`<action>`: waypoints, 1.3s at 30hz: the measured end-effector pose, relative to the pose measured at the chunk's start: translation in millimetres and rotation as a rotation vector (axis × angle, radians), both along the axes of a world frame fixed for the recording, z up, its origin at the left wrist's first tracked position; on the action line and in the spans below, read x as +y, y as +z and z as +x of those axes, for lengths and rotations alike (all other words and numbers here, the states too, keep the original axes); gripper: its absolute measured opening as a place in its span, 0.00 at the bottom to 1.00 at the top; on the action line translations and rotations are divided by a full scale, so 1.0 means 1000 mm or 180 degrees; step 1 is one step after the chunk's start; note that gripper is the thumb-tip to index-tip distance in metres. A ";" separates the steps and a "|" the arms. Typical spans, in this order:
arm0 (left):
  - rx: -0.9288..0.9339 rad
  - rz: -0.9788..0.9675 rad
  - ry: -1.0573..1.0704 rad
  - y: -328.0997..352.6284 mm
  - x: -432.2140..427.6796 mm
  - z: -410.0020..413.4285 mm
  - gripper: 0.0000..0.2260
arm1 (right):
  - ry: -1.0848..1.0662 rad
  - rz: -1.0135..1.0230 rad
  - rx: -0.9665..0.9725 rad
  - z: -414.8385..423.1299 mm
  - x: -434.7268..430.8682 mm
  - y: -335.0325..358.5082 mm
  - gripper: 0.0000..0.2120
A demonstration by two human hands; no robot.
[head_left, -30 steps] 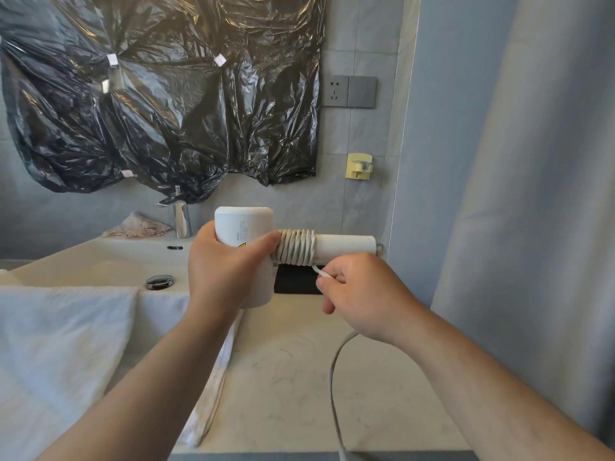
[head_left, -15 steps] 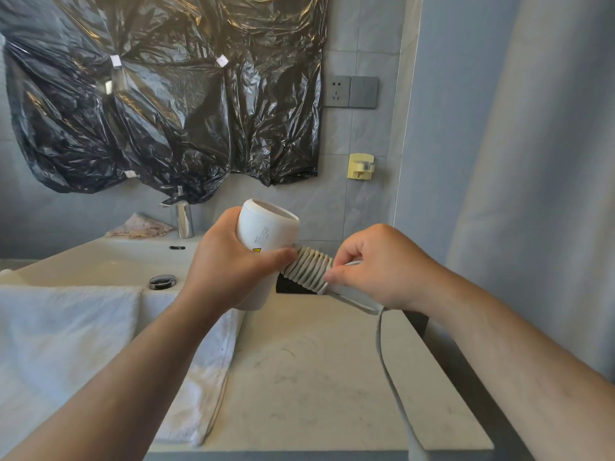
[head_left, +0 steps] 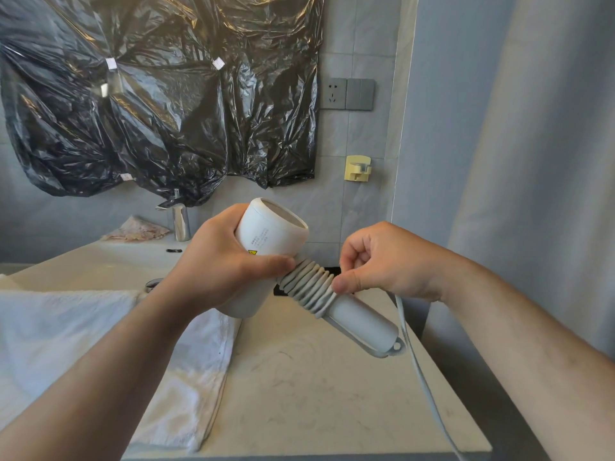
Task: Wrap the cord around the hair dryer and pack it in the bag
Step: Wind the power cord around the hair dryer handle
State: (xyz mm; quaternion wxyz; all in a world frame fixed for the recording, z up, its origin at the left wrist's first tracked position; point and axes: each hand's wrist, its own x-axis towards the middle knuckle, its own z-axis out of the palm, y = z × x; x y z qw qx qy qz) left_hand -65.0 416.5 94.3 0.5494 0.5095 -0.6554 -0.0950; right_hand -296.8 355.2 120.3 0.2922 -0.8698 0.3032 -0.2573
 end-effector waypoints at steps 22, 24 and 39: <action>0.1890 0.0533 -0.0479 -0.016 -0.011 -0.011 0.21 | 0.1087 0.3383 -0.2487 0.018 -0.015 -0.056 0.02; 0.2052 0.0479 -0.0313 -0.014 -0.011 -0.014 0.19 | 0.0648 0.3235 -0.2362 0.028 -0.007 -0.062 0.08; 0.1496 -0.0084 0.0916 -0.019 -0.018 -0.012 0.22 | -0.0719 0.0184 -0.0010 0.027 0.019 -0.051 0.14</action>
